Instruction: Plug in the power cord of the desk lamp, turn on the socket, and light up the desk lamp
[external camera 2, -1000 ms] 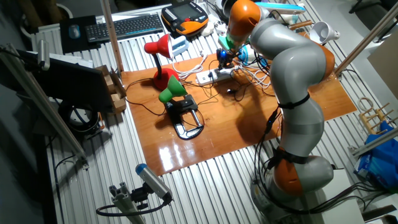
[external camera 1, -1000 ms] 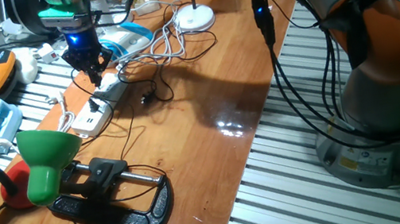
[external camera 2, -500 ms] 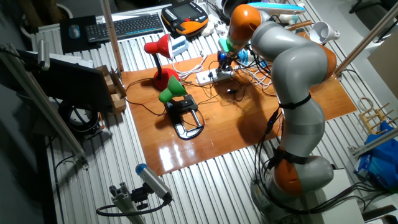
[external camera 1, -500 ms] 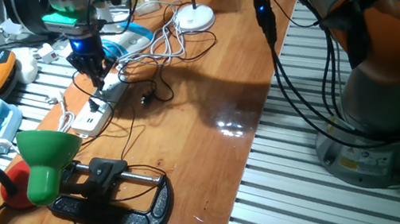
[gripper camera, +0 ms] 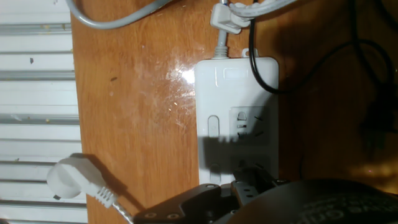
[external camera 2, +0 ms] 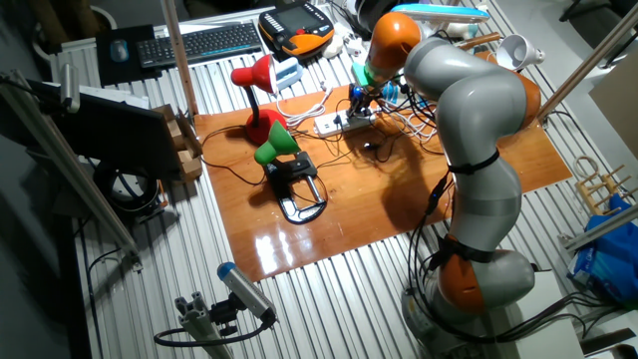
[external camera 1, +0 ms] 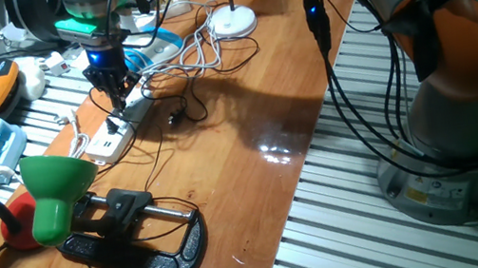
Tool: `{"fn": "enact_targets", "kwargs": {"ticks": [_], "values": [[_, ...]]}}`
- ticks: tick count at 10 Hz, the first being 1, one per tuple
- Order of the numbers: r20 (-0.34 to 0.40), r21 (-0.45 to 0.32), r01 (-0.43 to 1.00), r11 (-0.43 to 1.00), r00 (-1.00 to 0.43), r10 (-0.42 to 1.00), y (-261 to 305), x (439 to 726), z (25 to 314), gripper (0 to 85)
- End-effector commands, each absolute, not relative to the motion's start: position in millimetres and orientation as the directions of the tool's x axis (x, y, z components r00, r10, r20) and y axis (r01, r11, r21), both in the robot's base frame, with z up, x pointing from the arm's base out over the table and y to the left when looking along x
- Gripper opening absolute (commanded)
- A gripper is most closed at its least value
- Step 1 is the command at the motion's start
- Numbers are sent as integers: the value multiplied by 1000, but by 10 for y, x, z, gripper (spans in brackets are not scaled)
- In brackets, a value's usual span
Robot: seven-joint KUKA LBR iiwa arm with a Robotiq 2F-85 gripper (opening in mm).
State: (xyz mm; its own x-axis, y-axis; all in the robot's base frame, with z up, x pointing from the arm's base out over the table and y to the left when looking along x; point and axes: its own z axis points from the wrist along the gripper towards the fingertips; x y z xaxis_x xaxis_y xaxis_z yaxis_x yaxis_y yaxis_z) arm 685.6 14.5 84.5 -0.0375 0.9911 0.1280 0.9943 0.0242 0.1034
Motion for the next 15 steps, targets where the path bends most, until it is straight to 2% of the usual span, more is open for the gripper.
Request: {"fn": "enact_targets", "kwargs": {"ticks": [1, 15], "values": [[127, 104, 994, 24, -37, 991, 145, 6856, 846, 0], [137, 105, 994, -9, -5, 991, 159, 6876, 789, 0]]}}
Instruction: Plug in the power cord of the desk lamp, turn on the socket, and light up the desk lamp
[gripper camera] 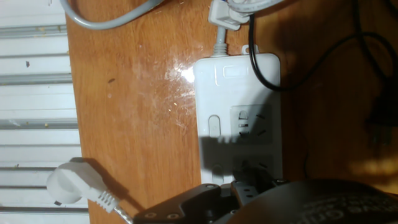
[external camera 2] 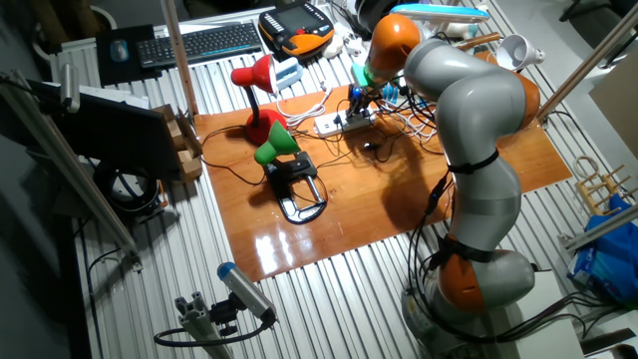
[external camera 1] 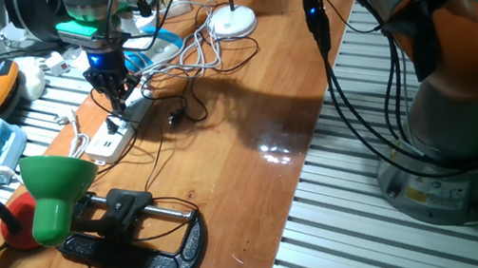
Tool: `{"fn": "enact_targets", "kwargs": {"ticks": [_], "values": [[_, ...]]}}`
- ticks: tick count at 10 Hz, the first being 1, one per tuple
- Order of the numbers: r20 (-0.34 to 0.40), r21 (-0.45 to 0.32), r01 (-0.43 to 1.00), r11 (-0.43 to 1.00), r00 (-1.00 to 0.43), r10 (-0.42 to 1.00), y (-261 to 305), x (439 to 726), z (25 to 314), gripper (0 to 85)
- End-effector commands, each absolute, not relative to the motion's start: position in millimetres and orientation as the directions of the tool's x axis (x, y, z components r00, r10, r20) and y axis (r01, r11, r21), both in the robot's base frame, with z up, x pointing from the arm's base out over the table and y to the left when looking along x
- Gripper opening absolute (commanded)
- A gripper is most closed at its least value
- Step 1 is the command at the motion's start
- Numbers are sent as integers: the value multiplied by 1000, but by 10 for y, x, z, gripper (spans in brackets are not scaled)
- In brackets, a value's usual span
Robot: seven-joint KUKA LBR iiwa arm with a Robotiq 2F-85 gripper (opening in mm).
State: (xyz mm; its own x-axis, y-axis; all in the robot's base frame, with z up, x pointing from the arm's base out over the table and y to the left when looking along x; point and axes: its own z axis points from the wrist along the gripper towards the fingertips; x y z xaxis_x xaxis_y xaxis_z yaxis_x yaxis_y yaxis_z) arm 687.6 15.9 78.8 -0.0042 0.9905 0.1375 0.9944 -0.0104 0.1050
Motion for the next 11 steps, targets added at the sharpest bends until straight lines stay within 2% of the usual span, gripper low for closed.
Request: {"fn": "enact_targets", "kwargs": {"ticks": [1, 11], "values": [[138, 105, 994, -11, -4, 990, 159, 6876, 788, 0], [123, 109, 994, -14, 1, 992, 169, 6875, 768, 0]]}}
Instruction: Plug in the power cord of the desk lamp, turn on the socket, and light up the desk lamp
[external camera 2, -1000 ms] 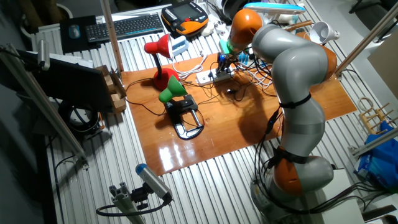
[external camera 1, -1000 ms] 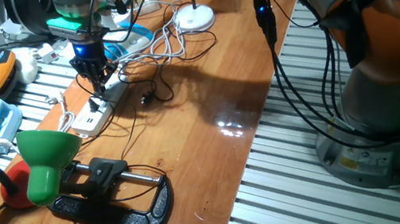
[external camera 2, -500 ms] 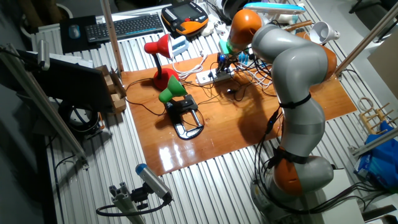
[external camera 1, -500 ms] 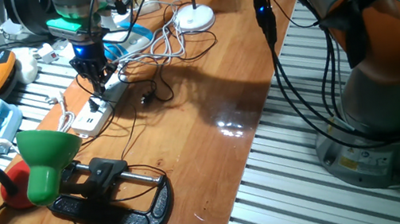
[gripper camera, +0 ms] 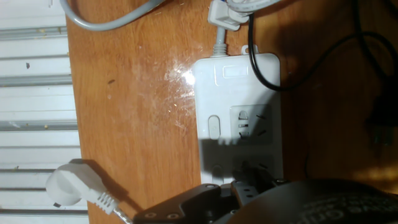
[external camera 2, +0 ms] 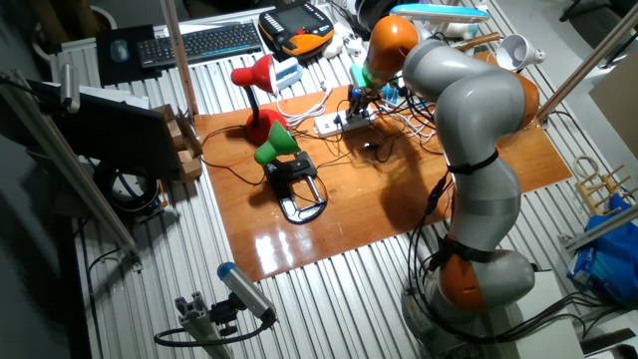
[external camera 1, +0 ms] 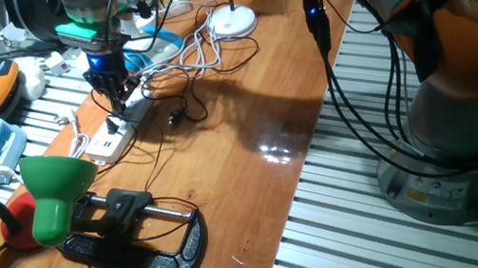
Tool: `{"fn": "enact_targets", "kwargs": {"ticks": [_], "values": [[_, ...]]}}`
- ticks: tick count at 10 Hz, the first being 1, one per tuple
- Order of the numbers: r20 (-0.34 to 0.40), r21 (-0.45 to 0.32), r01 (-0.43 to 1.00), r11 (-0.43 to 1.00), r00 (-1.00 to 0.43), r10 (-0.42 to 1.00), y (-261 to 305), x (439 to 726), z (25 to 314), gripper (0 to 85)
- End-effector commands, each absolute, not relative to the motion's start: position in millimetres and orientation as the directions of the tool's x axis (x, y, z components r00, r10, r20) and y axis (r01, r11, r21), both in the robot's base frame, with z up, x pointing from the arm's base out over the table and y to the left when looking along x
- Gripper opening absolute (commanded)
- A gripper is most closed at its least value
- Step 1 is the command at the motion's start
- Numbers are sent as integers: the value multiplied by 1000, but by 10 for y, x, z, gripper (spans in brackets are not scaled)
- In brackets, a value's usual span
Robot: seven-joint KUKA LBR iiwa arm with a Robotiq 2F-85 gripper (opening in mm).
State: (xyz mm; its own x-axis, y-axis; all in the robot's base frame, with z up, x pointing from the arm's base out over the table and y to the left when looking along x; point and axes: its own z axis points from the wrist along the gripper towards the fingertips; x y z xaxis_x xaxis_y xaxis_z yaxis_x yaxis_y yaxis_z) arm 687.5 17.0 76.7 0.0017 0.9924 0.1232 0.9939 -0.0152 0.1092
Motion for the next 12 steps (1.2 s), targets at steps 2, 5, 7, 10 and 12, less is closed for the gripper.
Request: {"fn": "enact_targets", "kwargs": {"ticks": [2, 5, 7, 10, 12], "values": [[120, 111, 994, -17, 4, 993, 173, 6875, 759, 0], [113, 113, 993, -20, 7, 994, 174, 6876, 749, 0], [112, 113, 993, -24, 11, 994, 174, 6875, 744, 0], [110, 114, 993, -30, 18, 994, 177, 6874, 736, 0], [111, 111, 993, -30, 18, 994, 179, 6871, 724, 0]]}}
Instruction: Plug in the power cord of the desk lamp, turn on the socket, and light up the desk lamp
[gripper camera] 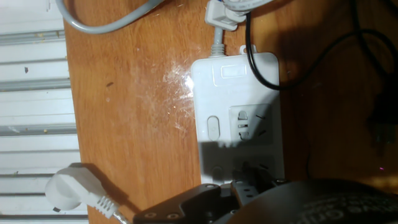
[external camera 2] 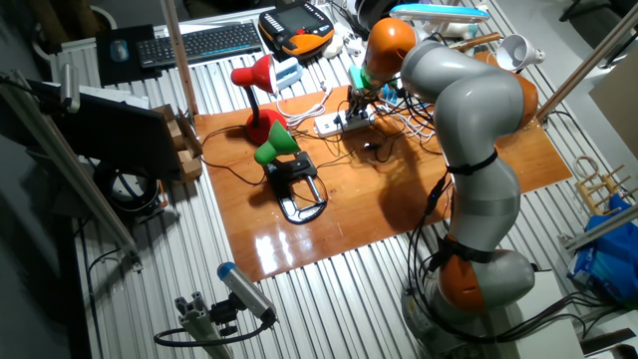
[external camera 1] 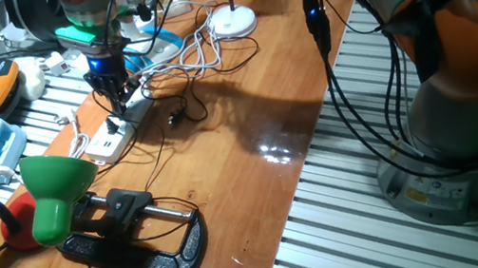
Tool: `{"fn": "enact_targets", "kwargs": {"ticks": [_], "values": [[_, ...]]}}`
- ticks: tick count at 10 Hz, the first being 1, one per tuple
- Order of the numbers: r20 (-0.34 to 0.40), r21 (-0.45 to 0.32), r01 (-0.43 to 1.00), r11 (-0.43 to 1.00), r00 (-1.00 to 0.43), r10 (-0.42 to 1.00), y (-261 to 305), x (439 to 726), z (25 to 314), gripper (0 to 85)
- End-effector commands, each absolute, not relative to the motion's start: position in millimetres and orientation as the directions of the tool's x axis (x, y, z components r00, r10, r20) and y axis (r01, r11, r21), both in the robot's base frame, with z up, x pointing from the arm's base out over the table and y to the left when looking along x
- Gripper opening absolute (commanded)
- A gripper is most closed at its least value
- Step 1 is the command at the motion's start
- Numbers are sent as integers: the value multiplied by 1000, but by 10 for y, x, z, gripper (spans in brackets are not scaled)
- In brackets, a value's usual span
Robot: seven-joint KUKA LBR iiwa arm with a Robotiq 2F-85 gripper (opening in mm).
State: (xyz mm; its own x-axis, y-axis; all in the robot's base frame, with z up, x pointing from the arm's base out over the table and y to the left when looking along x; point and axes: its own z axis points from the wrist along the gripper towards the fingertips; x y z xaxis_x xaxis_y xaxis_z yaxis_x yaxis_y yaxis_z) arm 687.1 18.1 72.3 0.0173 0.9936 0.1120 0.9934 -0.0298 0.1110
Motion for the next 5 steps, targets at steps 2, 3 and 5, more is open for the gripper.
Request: {"fn": "enact_targets", "kwargs": {"ticks": [2, 3, 5], "values": [[113, 111, 993, -30, 18, 993, 181, 6869, 719, 0], [111, 111, 993, -28, 16, 994, 180, 6870, 717, 0], [111, 111, 993, -28, 16, 994, 181, 6875, 707, 0]]}}
